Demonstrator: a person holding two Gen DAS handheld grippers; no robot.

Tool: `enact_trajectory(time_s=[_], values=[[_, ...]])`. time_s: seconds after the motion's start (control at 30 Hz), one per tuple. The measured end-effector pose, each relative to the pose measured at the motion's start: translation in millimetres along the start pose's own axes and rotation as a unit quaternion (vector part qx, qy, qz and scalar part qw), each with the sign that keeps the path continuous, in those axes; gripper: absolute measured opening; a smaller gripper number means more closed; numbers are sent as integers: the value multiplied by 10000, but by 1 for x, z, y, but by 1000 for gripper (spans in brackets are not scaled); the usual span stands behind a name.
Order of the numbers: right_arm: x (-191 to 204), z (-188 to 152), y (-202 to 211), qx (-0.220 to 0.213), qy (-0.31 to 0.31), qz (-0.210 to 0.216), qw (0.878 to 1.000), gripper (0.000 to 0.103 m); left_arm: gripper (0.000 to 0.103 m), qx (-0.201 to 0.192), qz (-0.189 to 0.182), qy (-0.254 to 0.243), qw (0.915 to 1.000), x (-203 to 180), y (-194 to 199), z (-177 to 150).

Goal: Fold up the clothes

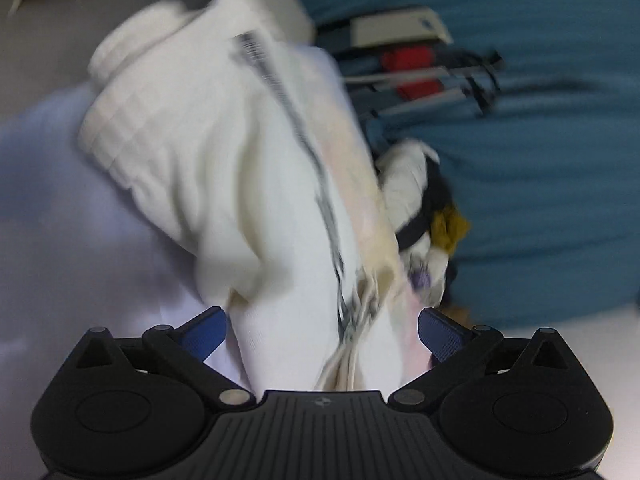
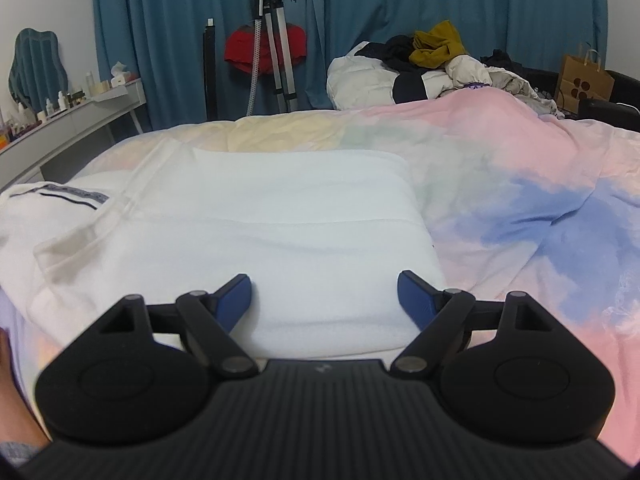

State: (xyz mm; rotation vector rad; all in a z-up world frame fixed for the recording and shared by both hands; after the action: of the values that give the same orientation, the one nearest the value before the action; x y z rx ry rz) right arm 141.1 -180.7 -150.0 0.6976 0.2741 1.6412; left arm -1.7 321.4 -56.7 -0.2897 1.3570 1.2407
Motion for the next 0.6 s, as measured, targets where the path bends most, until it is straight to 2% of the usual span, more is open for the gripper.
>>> enact_trajectory(time_s=[0.13, 0.17, 0.2, 0.3, 0.4, 0.47, 0.5, 0.53, 0.6], values=[[1, -2, 0, 0, -16, -41, 10000, 82, 102, -357, 40, 683, 9970, 31, -25, 9], [2, -3, 0, 0, -3, -53, 10000, 82, 99, -519, 164, 756, 9957, 36, -25, 11], [2, -3, 0, 0, 14, -66, 10000, 82, 91, -687, 296, 828, 9938, 41, -25, 14], [3, -3, -2, -24, -9, -55, 10000, 82, 87, -1428, 402, 928, 9846, 54, -11, 24], [1, 0, -5, -56, -110, -3, 9999, 82, 83, -1718, 473, 883, 9800, 63, -10, 36], [-2, 1, -7, -67, -178, 24, 9998, 82, 69, -1804, 811, 530, 9788, 58, -12, 42], [-2, 1, -8, -68, -185, 29, 9998, 82, 52, -1867, 1000, 311, 9768, 51, -11, 43], [-3, 0, -10, -68, -177, 31, 9998, 82, 42, -1931, 1190, 89, 9739, 43, -10, 44], [-2, -1, -12, -52, -165, 14, 9998, 82, 34, -2072, 1472, -363, 9665, 24, -6, 45]])
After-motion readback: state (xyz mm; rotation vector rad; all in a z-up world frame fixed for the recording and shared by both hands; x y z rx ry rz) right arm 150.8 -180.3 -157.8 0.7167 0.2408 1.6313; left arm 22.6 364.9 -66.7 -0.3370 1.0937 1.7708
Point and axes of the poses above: each gripper's, at about its wrist camera, not at the fingertips, and y roughly against the way its jaws point, x to its left, z to its top, the point moved 2 cm from there along -y, roughly the way its jaws point, and after that the axes turned 12 degrees about -y, right-handed, at the moved point
